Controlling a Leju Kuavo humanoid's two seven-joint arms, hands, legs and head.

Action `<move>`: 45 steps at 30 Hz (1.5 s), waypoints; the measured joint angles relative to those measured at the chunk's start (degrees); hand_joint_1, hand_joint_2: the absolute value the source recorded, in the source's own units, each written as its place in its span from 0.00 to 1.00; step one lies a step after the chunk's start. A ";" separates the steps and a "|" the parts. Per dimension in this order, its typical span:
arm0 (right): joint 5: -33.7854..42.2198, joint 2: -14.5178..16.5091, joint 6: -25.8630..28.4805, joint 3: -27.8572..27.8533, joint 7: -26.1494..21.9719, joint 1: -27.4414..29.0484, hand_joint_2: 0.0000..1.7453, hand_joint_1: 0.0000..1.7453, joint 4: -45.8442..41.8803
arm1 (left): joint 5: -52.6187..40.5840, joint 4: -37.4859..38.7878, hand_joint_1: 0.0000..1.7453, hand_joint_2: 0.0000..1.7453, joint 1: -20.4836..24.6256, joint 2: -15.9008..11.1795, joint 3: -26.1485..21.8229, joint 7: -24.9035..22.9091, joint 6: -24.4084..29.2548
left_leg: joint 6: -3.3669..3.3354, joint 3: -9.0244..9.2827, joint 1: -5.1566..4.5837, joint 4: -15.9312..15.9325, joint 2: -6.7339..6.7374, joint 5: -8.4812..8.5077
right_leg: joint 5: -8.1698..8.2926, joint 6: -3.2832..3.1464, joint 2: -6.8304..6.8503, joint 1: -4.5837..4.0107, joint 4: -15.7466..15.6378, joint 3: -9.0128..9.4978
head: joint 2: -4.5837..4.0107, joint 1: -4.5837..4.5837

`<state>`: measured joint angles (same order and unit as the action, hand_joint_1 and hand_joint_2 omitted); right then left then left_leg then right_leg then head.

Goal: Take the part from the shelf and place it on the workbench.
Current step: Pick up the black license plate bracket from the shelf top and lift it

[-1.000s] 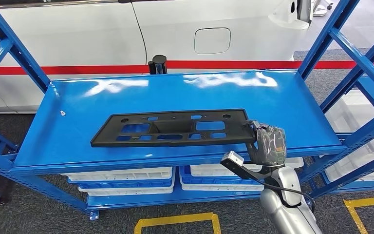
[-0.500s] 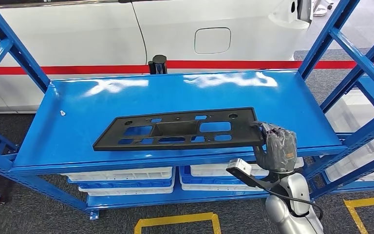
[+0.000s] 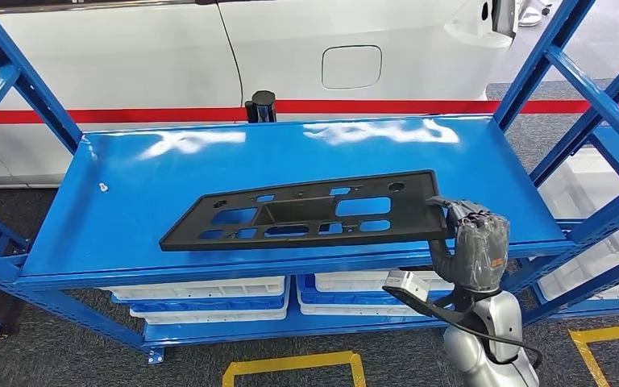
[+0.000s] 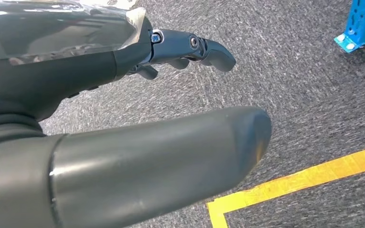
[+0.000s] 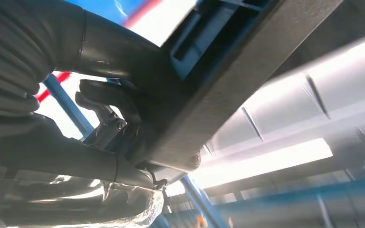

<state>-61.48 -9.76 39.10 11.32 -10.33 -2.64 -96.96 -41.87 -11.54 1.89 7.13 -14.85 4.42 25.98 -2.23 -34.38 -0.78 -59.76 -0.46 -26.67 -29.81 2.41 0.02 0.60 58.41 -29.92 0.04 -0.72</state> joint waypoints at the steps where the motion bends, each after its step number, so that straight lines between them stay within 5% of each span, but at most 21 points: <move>1: -0.16 0.45 0.17 -0.57 -1.12 0.31 1.00 1.00 -1.42 | -0.16 0.00 0.00 0.00 0.00 0.00 -0.16 0.10 0.02 | 0.00 -0.01 0.00 0.00 0.00 0.00 | 0.00 0.00 0.00 0.00 0.00 0.01 | 0.00 -0.01; 8: -2.36 4.48 0.25 -4.37 -7.39 2.34 1.00 1.00 -11.31 | -1.47 -0.11 0.00 0.00 -0.01 0.00 -1.44 0.28 0.03 | 0.01 -0.01 0.01 0.01 -0.01 -0.02 | -0.03 -0.03 0.00 -0.01 0.00 -0.41 | 0.00 -0.01; 16: 1.03 11.12 0.25 -10.12 -20.64 4.29 1.00 1.00 -20.55 | -3.65 -0.42 0.00 0.00 0.01 0.00 -2.77 -0.07 -0.19 | 0.01 -0.02 0.01 0.01 0.01 -0.02 | -0.04 -0.03 0.00 0.00 0.00 -0.46 | 0.00 -0.01; 38: 2.15 17.76 0.22 -16.19 -27.83 3.80 1.00 1.00 -25.59 | -4.08 -1.13 0.00 0.00 -0.01 0.12 -7.32 1.44 1.84 | 0.01 -0.01 0.01 0.01 0.00 -0.02 | -0.03 -0.03 0.00 -0.01 0.00 -0.45 | 0.00 0.00; 42: 2.26 18.19 0.22 -16.43 -27.85 3.80 1.00 1.00 -25.61 | -3.98 -1.27 0.00 1.00 -0.01 0.14 -7.87 1.44 1.94 | 0.01 -0.01 0.01 0.01 0.00 -0.02 | -0.03 -0.03 0.00 -0.01 0.00 -0.44 | 0.00 0.00; 44: 2.29 18.32 0.22 -16.54 -27.89 3.80 1.00 1.00 -25.62 | -3.74 -1.29 0.00 1.00 -0.01 0.17 -8.15 1.44 2.00 | 0.01 -0.01 0.01 0.01 0.00 -0.01 | -0.03 -0.03 0.00 -0.01 0.00 -0.44 | 0.00 0.00; 45: 2.31 18.38 0.22 -16.58 -27.92 3.80 1.00 1.00 -25.62 | -3.58 -1.31 0.00 0.75 -0.01 0.20 -8.32 1.45 2.09 | 0.01 -0.01 0.01 0.01 0.00 -0.01 | -0.03 -0.03 0.00 -0.01 0.00 -0.44 | 0.00 0.00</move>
<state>-59.17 8.61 39.32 -5.26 -38.25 1.15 -122.57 -45.46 -12.85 1.88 7.32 -23.17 5.86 28.06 -2.22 -34.40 -0.76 -59.75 -0.46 -26.68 -29.84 2.38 0.02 0.59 58.41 -30.36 0.04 -0.72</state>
